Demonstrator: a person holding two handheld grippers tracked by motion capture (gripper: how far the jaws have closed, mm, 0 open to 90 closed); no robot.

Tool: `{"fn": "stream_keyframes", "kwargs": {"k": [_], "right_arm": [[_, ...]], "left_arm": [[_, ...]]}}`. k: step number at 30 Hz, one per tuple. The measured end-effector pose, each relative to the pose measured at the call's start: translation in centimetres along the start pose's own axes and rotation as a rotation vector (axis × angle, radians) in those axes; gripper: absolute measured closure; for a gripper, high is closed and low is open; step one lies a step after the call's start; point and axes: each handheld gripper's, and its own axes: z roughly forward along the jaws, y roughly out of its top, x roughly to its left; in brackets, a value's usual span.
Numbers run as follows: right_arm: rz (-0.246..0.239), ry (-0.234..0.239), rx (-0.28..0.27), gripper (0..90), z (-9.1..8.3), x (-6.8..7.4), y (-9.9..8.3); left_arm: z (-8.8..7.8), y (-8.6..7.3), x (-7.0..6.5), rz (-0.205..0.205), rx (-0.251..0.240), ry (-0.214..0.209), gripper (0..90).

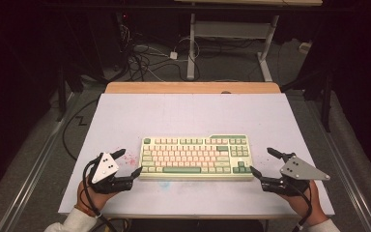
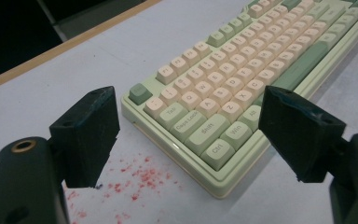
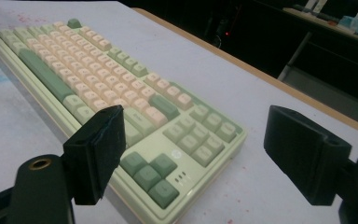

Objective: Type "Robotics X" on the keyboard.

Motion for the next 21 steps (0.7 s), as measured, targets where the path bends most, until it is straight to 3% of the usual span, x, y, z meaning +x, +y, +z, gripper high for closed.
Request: {"fn": "stream_keyframes", "kwargs": {"k": [6, 8, 12, 21], "right_arm": [[-0.006, 0.022, 0.021, 22.9, 1.3, 0.1, 1.0], [-0.005, 0.026, 0.02, 23.9, 1.7, 0.1, 1.3], [0.002, 0.029, 0.031, 24.2, 2.7, 0.1, 1.9], [-0.025, 0.052, 0.035, 24.2, 4.3, 0.9, 3.0]], "left_arm": [[0.5, 0.8, 0.4, 0.009, -0.014, -0.008, 19.9], [0.7, 1.2, 0.6, -0.013, -0.021, -0.009, 20.3], [1.0, 1.4, 0.9, -0.014, -0.03, -0.01, 21.3], [1.7, 2.0, 0.8, -0.015, -0.029, -0.041, 21.9]]}}
